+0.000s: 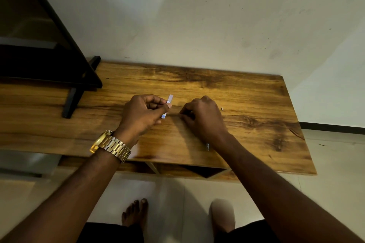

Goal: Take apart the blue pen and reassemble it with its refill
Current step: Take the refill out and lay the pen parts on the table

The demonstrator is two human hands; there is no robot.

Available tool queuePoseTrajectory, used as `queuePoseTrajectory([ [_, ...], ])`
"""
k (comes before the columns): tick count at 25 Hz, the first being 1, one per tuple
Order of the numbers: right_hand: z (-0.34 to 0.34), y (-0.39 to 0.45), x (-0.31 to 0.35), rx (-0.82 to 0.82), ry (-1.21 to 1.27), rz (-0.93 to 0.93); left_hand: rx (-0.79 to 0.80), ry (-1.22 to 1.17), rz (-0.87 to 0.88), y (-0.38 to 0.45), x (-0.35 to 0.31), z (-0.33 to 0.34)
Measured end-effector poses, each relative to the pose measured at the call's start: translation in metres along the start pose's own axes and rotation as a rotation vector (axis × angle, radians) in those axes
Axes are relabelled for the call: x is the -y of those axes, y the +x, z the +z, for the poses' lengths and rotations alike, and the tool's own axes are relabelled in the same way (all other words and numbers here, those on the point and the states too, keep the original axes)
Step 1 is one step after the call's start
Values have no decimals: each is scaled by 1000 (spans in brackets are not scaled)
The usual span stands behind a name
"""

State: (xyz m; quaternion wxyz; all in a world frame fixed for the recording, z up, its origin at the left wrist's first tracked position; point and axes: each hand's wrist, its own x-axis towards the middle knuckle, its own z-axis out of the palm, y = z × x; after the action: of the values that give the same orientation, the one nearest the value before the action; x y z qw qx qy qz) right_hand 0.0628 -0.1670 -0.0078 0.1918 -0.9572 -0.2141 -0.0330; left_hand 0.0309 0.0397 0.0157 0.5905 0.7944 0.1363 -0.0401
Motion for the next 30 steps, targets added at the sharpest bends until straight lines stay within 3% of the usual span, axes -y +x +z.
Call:
queuePoseTrajectory([
  [2, -6, 0, 0, -112, 140, 61, -12, 5, 27, -2, -6, 4],
  [3, -9, 0, 1, -218, 325, 160, -20, -8, 43, -2, -11, 6],
  [5, -16, 5, -1, -322, 990, 458, -1, -88, 74, -5, -24, 13],
  [7, -25, 5, -9, -254, 1740, 651, 85, -71, 166, -11, -44, 28],
  [8, -24, 3, -14, -193, 2000, 676, 105, 16, 236, -15, -50, 35],
  [11, -17, 3, -5, -49, 2427, 533, 38, 381, 470, -33, -56, 38],
  [13, -20, -2, -13, -106, 2530, 424, 47, 497, 582, -42, -64, 54],
  [18, -21, -10, -26, -115, 2565, 251, 42, 598, 659, -51, -89, 78],
  [30, -13, -22, -38, -106, 2521, 391, -2, 731, 706, -46, -108, 90],
])
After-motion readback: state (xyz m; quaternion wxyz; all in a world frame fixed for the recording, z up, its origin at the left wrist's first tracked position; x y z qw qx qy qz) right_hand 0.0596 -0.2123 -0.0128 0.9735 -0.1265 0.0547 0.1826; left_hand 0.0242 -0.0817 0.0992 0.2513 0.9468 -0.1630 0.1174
